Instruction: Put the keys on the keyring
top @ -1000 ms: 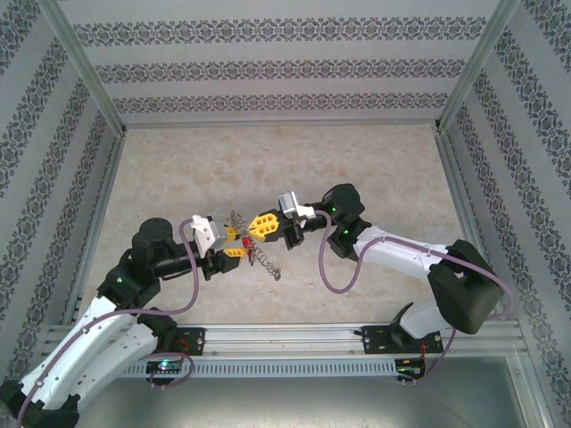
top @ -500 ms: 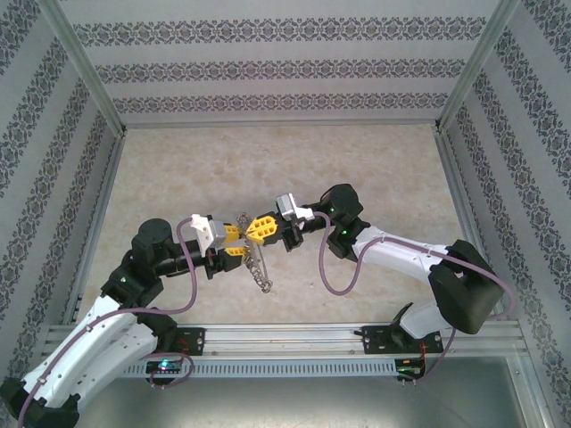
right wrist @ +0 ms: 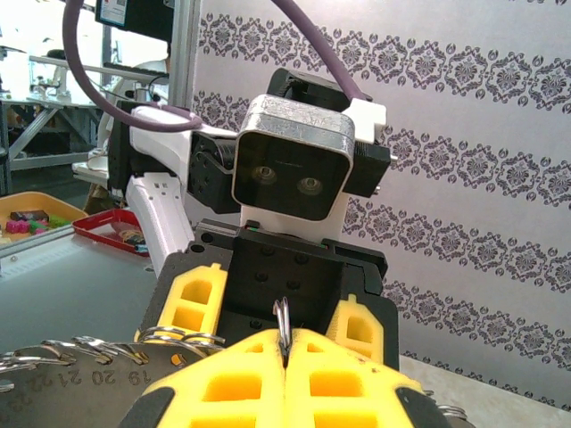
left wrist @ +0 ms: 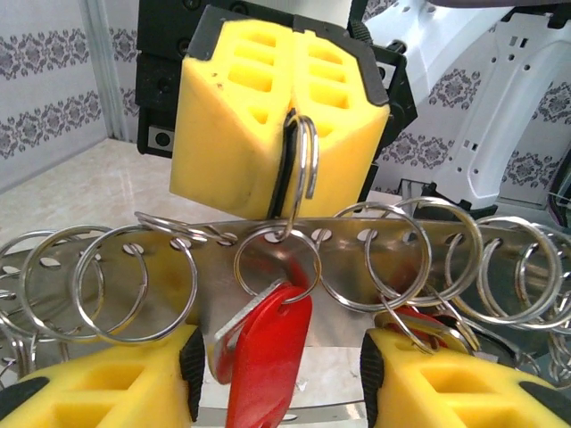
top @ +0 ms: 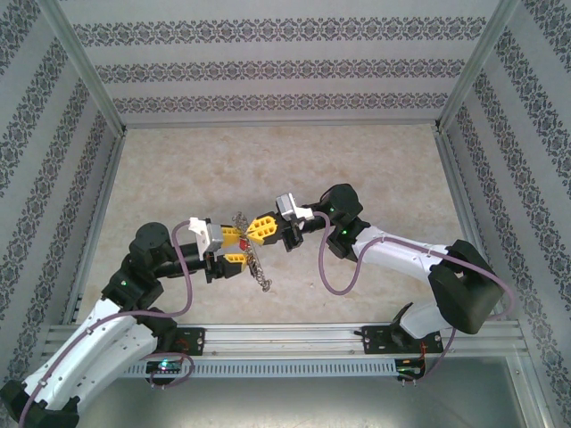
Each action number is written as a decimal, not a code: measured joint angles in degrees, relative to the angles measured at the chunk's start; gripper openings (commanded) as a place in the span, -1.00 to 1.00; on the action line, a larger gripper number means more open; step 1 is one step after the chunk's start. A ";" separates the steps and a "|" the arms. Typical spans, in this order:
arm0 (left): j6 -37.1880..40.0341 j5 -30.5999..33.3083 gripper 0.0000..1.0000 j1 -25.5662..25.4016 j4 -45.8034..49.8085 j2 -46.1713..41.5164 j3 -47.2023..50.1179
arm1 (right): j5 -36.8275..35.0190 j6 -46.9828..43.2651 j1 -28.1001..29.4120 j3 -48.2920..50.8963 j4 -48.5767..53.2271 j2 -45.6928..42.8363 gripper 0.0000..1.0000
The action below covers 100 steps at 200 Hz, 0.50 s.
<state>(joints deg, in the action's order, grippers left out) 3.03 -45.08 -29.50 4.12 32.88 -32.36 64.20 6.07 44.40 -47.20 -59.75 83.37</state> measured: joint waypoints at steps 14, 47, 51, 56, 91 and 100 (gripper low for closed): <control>-0.48 -0.17 -0.28 0.00 -0.52 0.00 0.17 | -0.02 0.00 0.00 0.00 0.00 0.00 -1.00; -0.24 -0.35 -0.82 0.00 -0.68 0.00 0.24 | 0.00 0.00 0.00 -0.02 0.00 0.00 -1.00; -0.15 -0.37 -0.84 0.00 -0.68 0.00 0.24 | 0.00 0.00 0.00 -0.02 0.00 0.00 -1.00; 0.17 -0.33 -0.85 0.00 -0.63 0.00 0.24 | 0.00 0.00 0.00 -0.02 0.00 0.00 -1.00; 1.49 0.20 -0.97 0.00 0.96 0.00 -0.20 | 0.07 -0.02 0.00 -0.02 0.42 0.00 -1.00; 2.16 0.61 -0.98 0.00 2.25 0.00 -0.81 | 0.20 -0.07 0.00 -0.02 0.74 0.00 -1.00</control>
<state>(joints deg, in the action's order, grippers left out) 5.19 -44.47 -29.50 6.37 32.88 -33.17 64.40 6.00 44.40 -47.22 -59.00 83.37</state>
